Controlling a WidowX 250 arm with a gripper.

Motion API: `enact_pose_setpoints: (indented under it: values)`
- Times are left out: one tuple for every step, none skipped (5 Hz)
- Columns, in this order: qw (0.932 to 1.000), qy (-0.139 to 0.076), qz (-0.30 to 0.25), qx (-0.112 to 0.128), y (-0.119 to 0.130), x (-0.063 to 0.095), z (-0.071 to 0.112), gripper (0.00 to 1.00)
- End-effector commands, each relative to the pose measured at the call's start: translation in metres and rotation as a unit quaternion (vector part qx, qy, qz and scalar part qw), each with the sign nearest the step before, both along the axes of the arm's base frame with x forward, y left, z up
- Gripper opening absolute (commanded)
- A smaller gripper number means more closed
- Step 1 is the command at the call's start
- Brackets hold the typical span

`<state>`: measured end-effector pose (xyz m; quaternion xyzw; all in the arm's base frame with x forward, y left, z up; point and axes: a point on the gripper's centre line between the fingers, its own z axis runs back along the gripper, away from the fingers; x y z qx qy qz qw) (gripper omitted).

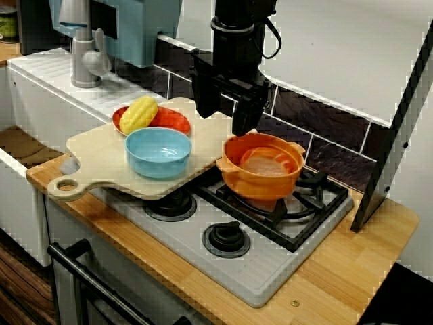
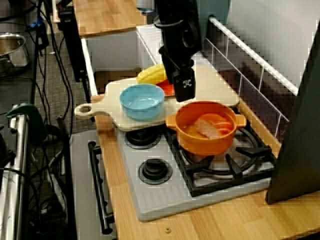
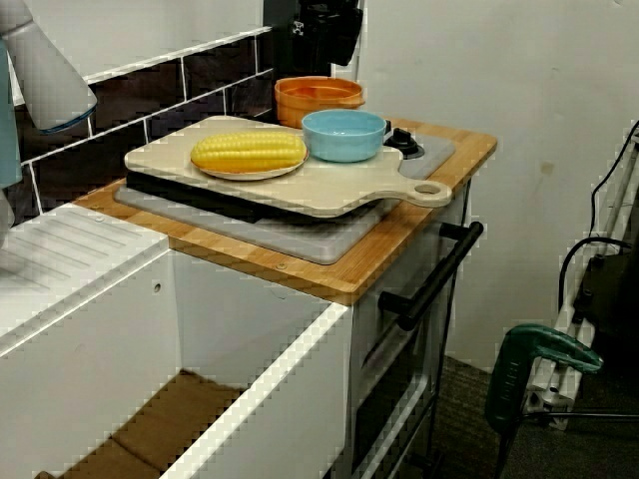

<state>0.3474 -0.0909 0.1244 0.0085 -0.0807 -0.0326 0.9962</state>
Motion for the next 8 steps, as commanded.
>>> enact_pose_setpoints:
  values:
    - [1.0000,0.000,0.000,0.000,0.000,0.000,0.000,1.00]
    - [0.9998,0.014,-0.011,0.002,-0.007,0.012,0.009,1.00]
    - [0.9992,0.009,-0.037,-0.010,-0.016,0.014,0.021,1.00]
    - [0.9979,0.019,-0.056,-0.024,-0.028,0.014,0.042,1.00]
    - [0.9971,0.004,-0.075,-0.016,-0.032,0.005,0.050,1.00]
    - [0.9962,-0.011,-0.087,-0.002,-0.029,-0.003,0.042,1.00]
    - [0.9938,-0.023,-0.106,0.021,-0.029,-0.015,0.026,1.00]
    - [0.9911,-0.028,-0.127,0.026,-0.031,-0.029,0.018,1.00]
